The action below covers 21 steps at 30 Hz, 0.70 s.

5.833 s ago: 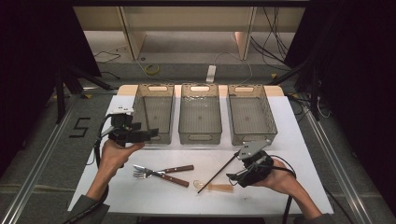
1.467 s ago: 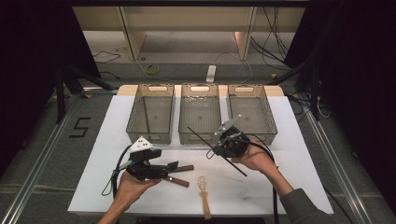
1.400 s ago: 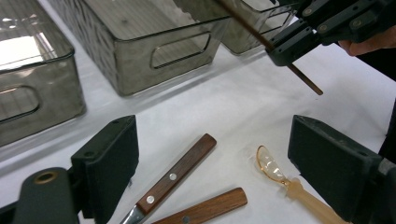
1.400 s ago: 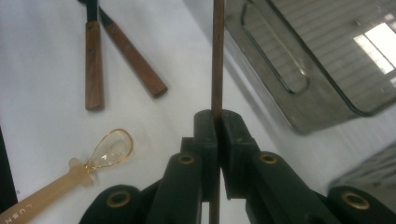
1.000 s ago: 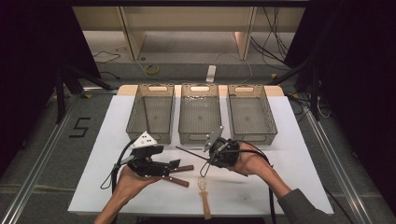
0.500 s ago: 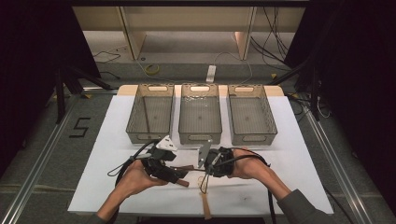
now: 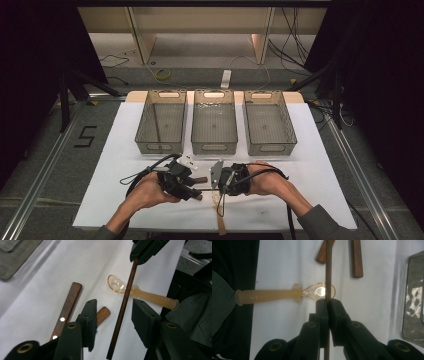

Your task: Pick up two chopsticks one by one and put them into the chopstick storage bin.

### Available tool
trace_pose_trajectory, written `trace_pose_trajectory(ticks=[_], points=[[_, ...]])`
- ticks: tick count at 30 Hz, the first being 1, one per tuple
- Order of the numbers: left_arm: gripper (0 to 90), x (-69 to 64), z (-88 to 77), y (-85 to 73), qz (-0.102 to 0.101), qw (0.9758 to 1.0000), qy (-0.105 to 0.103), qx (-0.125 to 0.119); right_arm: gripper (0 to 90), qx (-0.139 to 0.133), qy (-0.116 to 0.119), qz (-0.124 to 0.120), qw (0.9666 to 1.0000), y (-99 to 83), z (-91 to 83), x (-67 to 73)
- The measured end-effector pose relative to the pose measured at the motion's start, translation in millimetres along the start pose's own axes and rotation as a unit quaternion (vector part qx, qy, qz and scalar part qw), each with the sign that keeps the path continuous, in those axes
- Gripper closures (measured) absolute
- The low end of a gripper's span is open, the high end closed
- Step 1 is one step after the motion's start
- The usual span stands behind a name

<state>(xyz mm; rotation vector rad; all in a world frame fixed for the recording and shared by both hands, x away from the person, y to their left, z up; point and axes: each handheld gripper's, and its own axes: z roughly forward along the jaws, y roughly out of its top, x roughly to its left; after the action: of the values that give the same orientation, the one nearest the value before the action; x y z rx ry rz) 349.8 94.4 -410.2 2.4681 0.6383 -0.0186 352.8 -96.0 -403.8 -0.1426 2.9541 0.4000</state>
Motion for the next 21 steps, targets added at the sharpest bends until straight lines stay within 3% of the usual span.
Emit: trace_pose_trajectory(ticks=[9, 21], points=[[67.0, -5.1, 8.1, -0.2, 0.02, 0.9994, -0.011, 0.028, 86.2, 0.01, 0.003, -0.02, 0.9997, 4.2, 1.1, 3.4], [81.3, -9.2, 10.8, -0.8, 0.038, 0.9981, -0.034, 0.033, 86.1, 0.016, 0.006, -0.048, 0.9987, 4.3, 3.0, 5.1]])
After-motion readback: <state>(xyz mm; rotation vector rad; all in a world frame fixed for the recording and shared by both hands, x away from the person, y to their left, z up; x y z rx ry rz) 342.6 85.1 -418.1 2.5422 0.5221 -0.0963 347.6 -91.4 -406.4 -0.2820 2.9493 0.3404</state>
